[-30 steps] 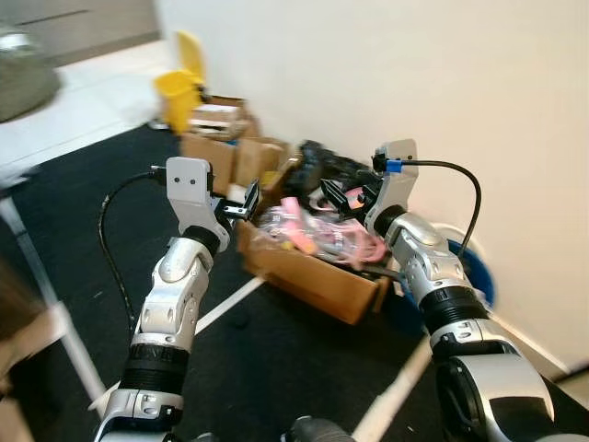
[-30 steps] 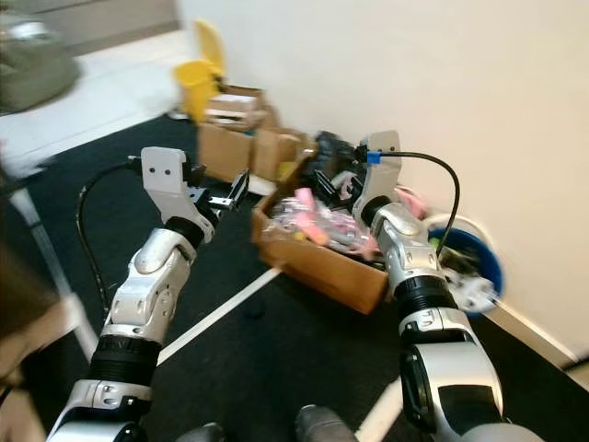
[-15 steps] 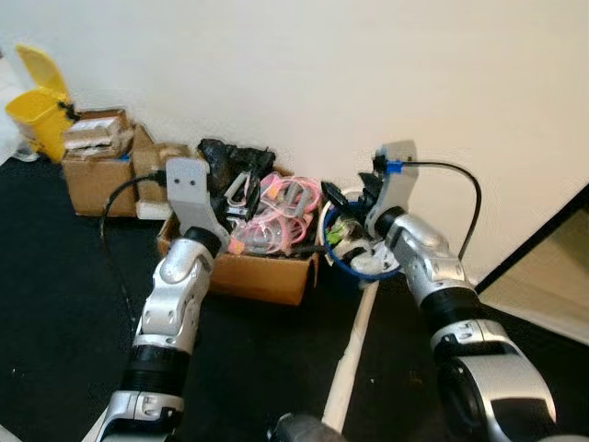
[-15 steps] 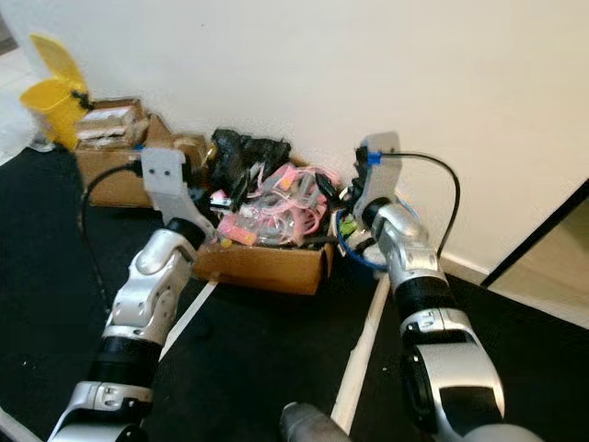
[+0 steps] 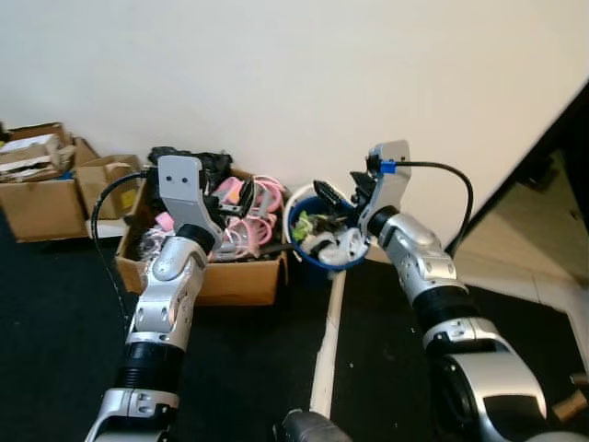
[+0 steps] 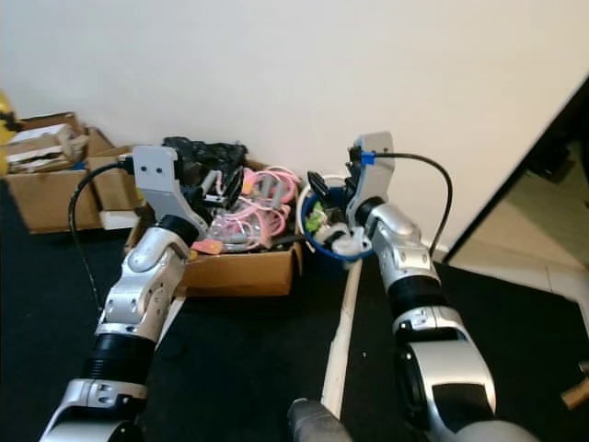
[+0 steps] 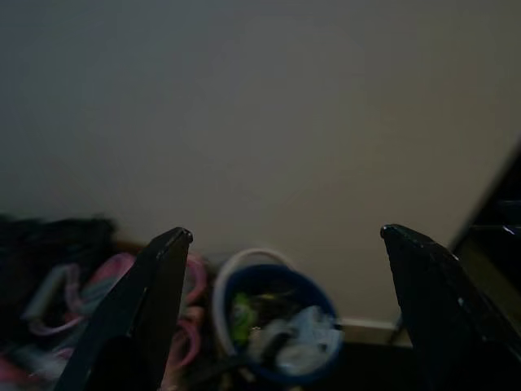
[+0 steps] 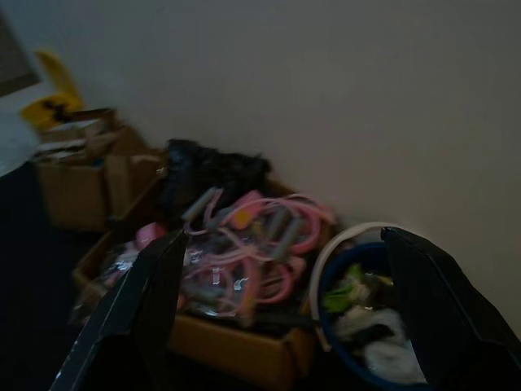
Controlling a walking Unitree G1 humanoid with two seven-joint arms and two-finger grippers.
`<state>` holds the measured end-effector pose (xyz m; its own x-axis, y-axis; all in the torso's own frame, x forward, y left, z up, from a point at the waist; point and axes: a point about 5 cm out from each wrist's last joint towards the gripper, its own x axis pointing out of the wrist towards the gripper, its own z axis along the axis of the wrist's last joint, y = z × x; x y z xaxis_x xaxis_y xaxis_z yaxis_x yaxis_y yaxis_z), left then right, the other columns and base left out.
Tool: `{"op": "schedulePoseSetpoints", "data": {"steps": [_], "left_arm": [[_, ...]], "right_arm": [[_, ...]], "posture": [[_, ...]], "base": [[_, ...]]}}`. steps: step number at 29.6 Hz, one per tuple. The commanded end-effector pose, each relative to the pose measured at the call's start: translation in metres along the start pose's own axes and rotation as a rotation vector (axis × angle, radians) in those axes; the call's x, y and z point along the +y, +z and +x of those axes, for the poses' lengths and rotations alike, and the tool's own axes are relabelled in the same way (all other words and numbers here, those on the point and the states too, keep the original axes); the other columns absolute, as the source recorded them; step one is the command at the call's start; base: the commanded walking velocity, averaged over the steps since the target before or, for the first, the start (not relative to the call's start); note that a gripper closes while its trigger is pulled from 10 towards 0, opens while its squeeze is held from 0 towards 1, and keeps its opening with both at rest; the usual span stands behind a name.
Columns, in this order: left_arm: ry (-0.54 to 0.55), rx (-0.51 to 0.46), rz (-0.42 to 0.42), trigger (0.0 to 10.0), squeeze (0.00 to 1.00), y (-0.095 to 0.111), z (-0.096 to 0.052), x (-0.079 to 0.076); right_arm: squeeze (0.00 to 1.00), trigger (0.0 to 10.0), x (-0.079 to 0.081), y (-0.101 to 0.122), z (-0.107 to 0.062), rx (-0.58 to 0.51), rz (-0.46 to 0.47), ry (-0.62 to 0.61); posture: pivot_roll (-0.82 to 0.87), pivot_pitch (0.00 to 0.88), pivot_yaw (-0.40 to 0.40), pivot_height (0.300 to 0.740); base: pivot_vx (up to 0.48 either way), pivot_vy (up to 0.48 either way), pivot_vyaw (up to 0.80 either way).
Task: Picking trash to rubbish bin
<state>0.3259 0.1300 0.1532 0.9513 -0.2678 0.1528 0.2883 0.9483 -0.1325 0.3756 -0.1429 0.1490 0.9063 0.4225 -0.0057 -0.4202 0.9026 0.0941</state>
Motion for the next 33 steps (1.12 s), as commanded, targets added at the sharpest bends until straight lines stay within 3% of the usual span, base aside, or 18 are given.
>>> {"op": "schedulePoseSetpoints", "data": {"steps": [1, 33], "left_arm": [[0.001, 0.01, -0.017, 10.0, 0.0, -0.0038, -0.0006, -0.0004], [-0.003, 0.01, -0.017, 10.0, 0.0, -0.004, -0.0007, 0.0]], "right_arm": [[0.0, 10.0, 0.0016, -0.0039, -0.0003, 0.017, -0.004, 0.012], [0.0, 10.0, 0.0027, -0.0044, 0.0001, 0.021, -0.009, 0.024]], "posture": [[-0.03, 0.0, -0.058, 0.74], [-0.04, 0.0, -0.058, 0.74]], "base": [[0.0, 0.0, -0.78], [0.0, 0.0, -0.78]]}}
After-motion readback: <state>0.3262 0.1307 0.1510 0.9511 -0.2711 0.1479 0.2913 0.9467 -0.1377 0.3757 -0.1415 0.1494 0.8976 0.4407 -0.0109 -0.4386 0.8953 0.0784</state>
